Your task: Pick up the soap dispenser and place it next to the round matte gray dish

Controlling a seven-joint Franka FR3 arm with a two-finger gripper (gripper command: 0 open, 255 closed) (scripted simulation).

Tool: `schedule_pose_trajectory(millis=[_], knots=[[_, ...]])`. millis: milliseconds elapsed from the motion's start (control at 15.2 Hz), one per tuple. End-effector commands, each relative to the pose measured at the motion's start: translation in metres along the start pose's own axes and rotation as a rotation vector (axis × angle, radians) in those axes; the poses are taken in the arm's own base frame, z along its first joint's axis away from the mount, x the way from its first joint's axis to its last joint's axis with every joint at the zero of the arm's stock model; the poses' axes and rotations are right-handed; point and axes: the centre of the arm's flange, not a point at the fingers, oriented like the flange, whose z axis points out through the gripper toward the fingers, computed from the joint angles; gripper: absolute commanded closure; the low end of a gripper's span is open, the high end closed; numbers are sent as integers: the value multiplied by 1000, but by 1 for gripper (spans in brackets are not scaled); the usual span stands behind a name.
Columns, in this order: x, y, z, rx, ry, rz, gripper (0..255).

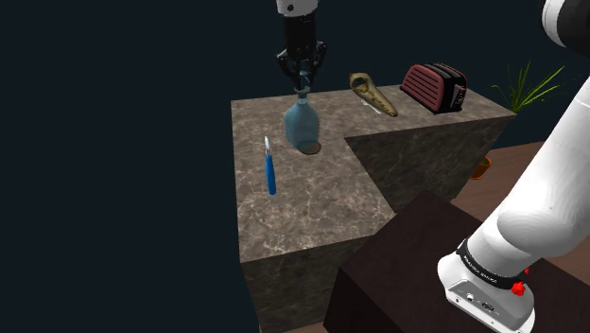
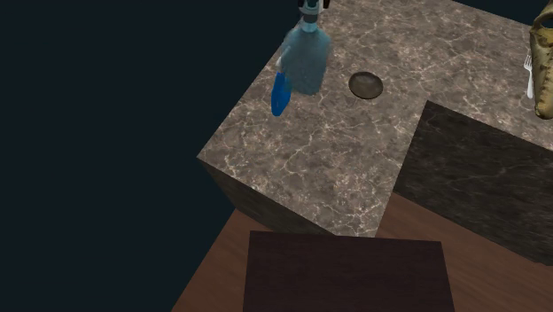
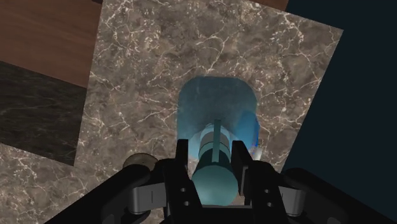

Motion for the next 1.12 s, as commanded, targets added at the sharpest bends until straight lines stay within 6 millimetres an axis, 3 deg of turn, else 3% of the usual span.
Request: schedule_pose_trajectory(millis=[0,990,1056], knots=[[16,19,1,0,1,-2,255],[144,169,17,0,1,-2,255],[145,169,22,0,1,-2,255]])
